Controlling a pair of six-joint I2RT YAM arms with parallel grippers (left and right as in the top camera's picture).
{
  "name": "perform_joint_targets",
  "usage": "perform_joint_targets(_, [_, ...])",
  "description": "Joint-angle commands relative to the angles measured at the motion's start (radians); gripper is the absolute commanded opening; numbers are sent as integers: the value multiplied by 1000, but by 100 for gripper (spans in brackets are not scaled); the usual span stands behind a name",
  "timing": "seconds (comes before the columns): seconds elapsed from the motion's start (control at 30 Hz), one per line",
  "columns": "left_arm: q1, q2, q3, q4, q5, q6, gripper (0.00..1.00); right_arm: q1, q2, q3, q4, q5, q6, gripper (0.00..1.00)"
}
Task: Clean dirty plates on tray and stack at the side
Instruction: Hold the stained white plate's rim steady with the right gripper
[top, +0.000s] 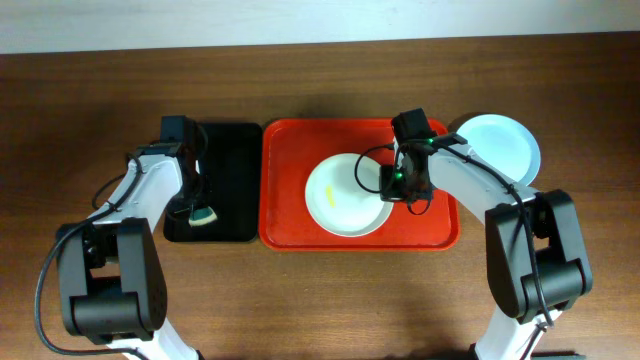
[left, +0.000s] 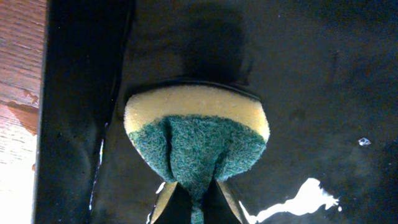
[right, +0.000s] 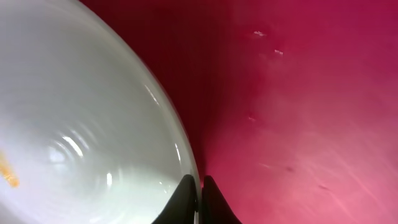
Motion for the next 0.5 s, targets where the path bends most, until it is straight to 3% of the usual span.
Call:
perform_joint_targets(0.0, [1, -27, -10, -1, -14, -14, 1, 11, -17, -8, 43, -183, 33, 4])
perform_joint_targets(0.2, [1, -27, -10, -1, -14, -14, 2, 75, -17, -8, 105, -236, 137, 4])
perform_joint_targets(0.47, [1, -27, -10, -1, -14, -14, 1, 171, -17, -8, 105, -48, 316, 4])
